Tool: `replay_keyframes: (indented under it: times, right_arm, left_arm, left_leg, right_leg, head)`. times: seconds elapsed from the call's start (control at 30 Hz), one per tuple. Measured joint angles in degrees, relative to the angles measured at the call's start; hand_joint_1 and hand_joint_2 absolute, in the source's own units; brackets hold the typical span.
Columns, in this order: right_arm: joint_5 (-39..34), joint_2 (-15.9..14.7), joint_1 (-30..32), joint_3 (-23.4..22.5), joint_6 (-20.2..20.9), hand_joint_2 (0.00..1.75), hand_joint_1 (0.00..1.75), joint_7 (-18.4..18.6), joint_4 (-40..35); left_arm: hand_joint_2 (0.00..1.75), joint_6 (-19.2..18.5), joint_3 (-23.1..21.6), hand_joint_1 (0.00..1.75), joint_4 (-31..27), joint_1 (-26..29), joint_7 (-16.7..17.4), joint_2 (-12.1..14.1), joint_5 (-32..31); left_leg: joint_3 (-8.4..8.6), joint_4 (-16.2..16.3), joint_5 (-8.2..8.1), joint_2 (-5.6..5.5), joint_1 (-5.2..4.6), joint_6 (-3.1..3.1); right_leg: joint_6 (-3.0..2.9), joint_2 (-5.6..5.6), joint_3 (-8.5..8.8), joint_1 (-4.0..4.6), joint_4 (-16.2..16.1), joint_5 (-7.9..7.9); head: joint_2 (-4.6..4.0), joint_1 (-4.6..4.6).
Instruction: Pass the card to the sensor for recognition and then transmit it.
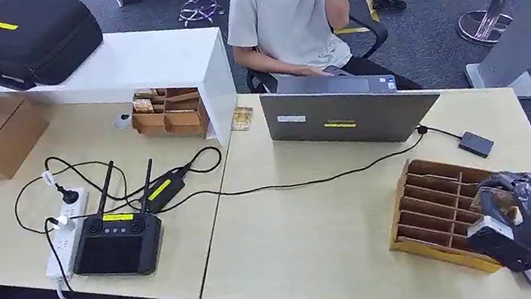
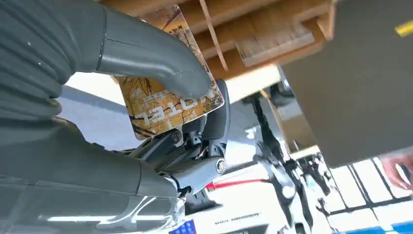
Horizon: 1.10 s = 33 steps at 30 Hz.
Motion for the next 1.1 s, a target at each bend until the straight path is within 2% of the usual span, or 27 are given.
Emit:
replay_keyframes:
  times: [0.37,0.67,0.83,1.1]
  right_arm:
    - [-1.53,-1.03,-12.22,2.69,2.52,1.75,1.75,1.03,1.36]
    - [-3.93,-0.81,-27.67,5.23,5.12,1.75,1.75,2.01,9.27]
    - [-0.48,0.68,-35.6,7.9,4.61,1.75,1.75,4.16,16.38]
    - [5.14,5.51,-47.73,12.73,2.1,1.75,1.75,7.78,31.28]
  left_arm:
    - [1.75,-0.55,0.0,0.0,0.0,-0.19,0.13,0.0,-1.47]
    - [1.75,-1.11,-0.02,0.0,0.0,-0.4,0.15,0.0,-3.28]
    - [1.75,-1.53,-0.31,0.0,0.0,-0.88,0.9,0.0,-4.57]
    - [1.75,-2.21,-1.18,0.0,0.0,-1.75,2.06,-0.15,-6.36]
  left_leg:
    - [-0.01,0.01,0.02,0.0,0.0,-0.02]
    - [-0.02,0.01,0.07,-0.02,0.0,-0.04]
    - [-0.02,0.01,0.08,-0.01,0.0,-0.04]
    - [0.0,0.01,0.12,-0.02,0.01,-0.05]
  right_leg:
    - [-0.02,0.0,-0.01,0.0,0.03,0.03]
    - [-0.02,-0.03,-0.01,0.0,0.05,0.04]
    - [-0.03,-0.01,-0.02,0.0,0.08,0.05]
    - [-0.04,-0.02,-0.03,0.01,0.12,0.06]
  head:
    - [0.0,-0.04]
    - [0.0,-0.04]
    - [0.0,0.0]
    - [0.0,-0.02]
